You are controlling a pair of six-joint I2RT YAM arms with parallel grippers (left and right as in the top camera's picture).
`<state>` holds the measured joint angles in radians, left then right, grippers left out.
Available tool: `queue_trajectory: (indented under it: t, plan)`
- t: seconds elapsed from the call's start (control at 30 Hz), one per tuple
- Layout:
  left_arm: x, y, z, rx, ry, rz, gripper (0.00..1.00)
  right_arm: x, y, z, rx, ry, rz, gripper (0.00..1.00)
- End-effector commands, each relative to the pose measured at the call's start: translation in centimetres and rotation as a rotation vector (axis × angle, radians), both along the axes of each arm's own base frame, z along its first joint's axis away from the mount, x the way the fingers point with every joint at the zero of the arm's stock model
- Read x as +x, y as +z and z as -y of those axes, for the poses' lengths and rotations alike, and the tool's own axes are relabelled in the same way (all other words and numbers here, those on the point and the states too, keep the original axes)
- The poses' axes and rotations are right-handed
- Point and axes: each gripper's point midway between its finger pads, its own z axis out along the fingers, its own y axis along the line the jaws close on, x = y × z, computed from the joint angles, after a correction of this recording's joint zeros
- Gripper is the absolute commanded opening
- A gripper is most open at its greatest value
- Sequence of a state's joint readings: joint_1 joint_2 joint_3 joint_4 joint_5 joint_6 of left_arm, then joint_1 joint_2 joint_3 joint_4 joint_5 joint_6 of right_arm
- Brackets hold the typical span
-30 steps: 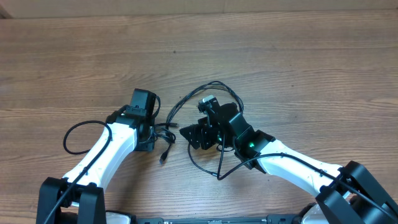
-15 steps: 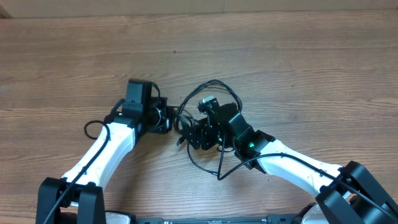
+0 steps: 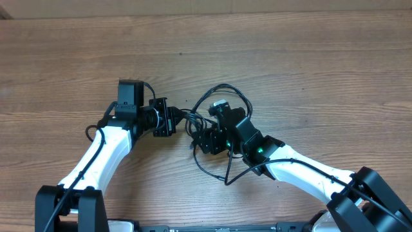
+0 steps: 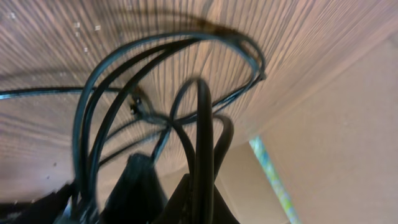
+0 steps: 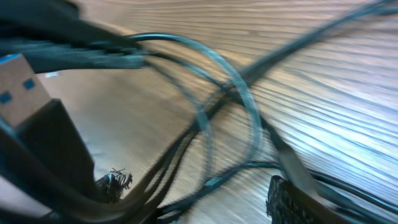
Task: Untangle cables
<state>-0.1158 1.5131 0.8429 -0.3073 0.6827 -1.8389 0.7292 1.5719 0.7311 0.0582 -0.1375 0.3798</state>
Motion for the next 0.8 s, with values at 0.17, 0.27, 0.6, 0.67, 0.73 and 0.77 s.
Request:
queue_trajectory:
  t: [0.17,0.27,0.6,0.67,0.73,0.77]
  plan:
    - [-1.1,1.3,1.5,-0.113,-0.087,-0.006,0.04,2.9,-1.4,6.1,-0.129,-0.444,-0.013,0.75]
    - [-1.0,1.3,1.5,-0.117,-0.080,-0.007,0.04,3.0,-1.7,6.8,-0.140,-0.483,-0.027,0.77]
    - [1.0,1.6,0.0,-0.106,0.017,0.021,0.05,2.6,-1.9,6.5,-0.181,-0.403,-0.010,0.74]
    - [1.2,1.6,-0.5,-0.103,0.031,0.023,0.04,2.6,-1.9,6.6,-0.184,-0.405,-0.011,0.73]
    - [1.5,1.5,-1.3,-0.091,0.057,0.024,0.05,2.6,-1.9,6.6,-0.185,-0.405,-0.011,0.74]
    - [1.8,1.3,-1.9,-0.078,0.077,0.026,0.04,2.6,-1.9,6.6,-0.183,-0.408,-0.012,0.74]
